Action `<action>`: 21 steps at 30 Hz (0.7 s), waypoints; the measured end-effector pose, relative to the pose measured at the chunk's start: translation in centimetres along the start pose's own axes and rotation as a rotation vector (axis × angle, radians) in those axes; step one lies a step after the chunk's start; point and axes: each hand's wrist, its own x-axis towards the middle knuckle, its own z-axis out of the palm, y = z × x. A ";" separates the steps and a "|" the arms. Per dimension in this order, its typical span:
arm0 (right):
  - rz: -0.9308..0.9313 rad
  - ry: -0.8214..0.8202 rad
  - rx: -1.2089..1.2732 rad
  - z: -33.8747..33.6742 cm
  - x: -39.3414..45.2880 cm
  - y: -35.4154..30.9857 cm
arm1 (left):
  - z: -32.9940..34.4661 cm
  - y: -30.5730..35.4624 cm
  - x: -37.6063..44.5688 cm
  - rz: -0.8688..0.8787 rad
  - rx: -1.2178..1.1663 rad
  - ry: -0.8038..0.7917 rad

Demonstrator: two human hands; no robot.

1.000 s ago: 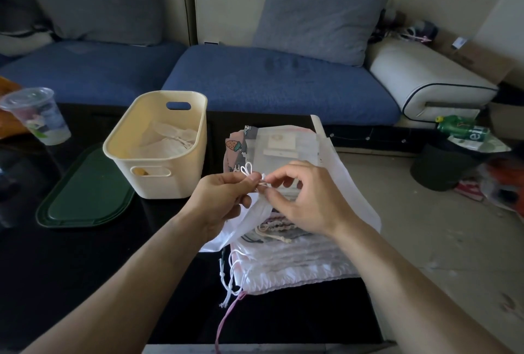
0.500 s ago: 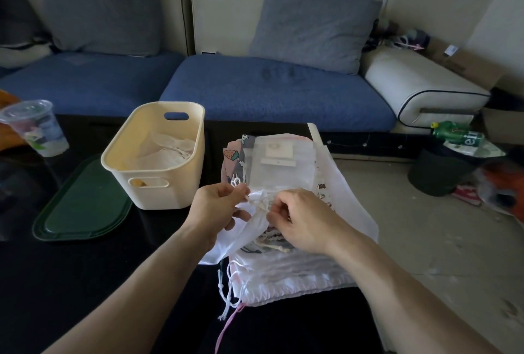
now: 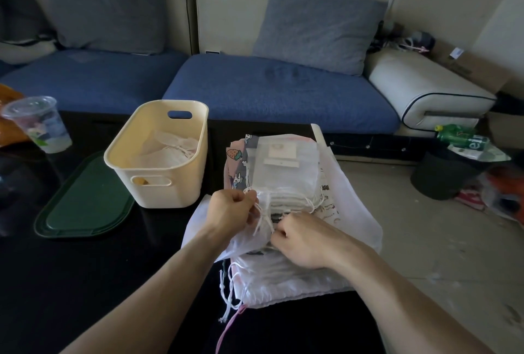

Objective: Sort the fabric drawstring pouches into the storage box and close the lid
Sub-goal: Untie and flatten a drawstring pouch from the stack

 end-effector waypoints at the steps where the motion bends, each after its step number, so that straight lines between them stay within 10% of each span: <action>1: -0.010 -0.010 0.020 0.0 -0.2 -0.2 | 0.3 -0.3 0.2 -0.019 -0.012 0.021; 14: -0.192 -0.066 0.049 0.8 -0.7 -1.5 | 1.2 -2.2 1.4 -0.077 0.198 0.104; 21: -0.104 -0.033 0.574 0.8 -0.8 -0.6 | -1.2 1.4 0.5 0.208 0.176 -0.020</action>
